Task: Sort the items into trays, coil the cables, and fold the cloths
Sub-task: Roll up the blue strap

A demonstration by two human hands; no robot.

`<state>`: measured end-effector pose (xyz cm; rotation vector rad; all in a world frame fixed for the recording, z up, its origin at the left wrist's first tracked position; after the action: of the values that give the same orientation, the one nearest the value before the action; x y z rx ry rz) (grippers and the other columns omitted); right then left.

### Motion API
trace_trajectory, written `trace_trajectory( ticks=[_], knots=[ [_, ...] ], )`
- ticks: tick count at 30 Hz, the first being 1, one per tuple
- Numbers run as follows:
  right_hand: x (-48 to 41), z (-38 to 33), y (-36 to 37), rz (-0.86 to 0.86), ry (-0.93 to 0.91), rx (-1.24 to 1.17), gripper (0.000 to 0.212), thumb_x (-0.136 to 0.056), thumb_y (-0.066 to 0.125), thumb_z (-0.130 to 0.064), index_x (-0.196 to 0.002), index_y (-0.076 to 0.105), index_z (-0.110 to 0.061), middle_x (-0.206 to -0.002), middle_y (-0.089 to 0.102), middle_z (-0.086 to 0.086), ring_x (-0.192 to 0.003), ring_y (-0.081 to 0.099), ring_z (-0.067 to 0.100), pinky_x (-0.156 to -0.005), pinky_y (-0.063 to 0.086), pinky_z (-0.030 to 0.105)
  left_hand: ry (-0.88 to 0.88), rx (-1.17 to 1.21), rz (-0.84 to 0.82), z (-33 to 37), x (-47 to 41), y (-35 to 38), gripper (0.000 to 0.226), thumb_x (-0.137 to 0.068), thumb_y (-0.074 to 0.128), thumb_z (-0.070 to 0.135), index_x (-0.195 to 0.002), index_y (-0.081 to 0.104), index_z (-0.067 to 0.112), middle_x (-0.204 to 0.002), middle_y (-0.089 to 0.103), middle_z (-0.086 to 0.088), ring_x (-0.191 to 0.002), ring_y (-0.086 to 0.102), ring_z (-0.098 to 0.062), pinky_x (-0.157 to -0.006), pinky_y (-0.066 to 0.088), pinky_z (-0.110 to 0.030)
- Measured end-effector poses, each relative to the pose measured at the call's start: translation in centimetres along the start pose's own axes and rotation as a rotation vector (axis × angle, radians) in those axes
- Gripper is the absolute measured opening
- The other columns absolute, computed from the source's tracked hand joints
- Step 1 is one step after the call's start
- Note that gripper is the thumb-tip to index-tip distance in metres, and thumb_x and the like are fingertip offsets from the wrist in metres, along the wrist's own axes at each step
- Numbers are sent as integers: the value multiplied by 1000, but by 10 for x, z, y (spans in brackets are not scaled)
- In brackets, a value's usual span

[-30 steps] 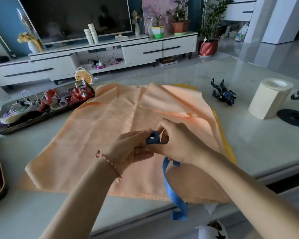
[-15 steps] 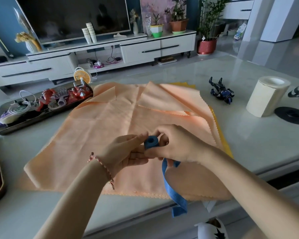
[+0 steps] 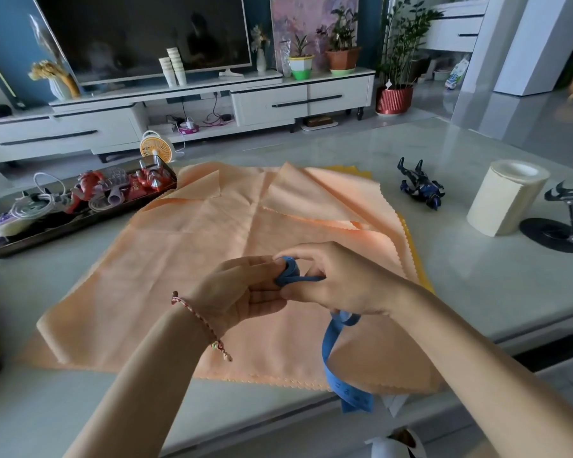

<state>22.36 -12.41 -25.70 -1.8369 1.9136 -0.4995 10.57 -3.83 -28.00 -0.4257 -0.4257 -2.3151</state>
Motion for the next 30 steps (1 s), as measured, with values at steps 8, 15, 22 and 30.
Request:
trace_trajectory(
  ticks=[8,15,22,30],
  knots=[
    [0,8,3,359,36,245,34,-73,74,-45,-86,51,-22,-52,53,-8,-42,50,5,-44,37,19,99,65,39,-6,3,8,33,-77,64,28,-101,65,5,-86,71,-14,-63,67,-14,-57,57,-25],
    [3,9,9,15,51,4,35,-74,78,-31,-103,61,-22,-53,59,-18,-44,51,0,-45,40,14,-8,-202,-94,4,11,1,48,-70,67,22,-113,58,3,-76,69,-12,-56,63,-15,-53,54,-23],
    [7,9,5,64,77,-53,26,-74,77,-29,-91,58,-21,-61,67,2,-44,60,13,-46,47,22,42,-172,-82,2,13,-2,52,-66,64,41,-106,63,6,-85,72,-15,-67,68,-17,-58,56,-24],
    [6,12,9,187,128,165,35,-76,72,-45,-95,49,-26,-53,59,-4,-38,50,7,-36,39,22,45,6,45,-8,9,8,38,-77,66,16,-111,60,1,-76,68,-11,-56,65,-12,-53,56,-23]
  ],
)
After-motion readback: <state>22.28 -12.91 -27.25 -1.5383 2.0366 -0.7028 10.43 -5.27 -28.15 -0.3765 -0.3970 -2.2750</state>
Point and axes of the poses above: each hand's wrist, its own x-axis away from the middle knuckle, its own y-axis out of the palm, z = x × y, the point moved 3 cm from there along -x, towards the middle knuckle
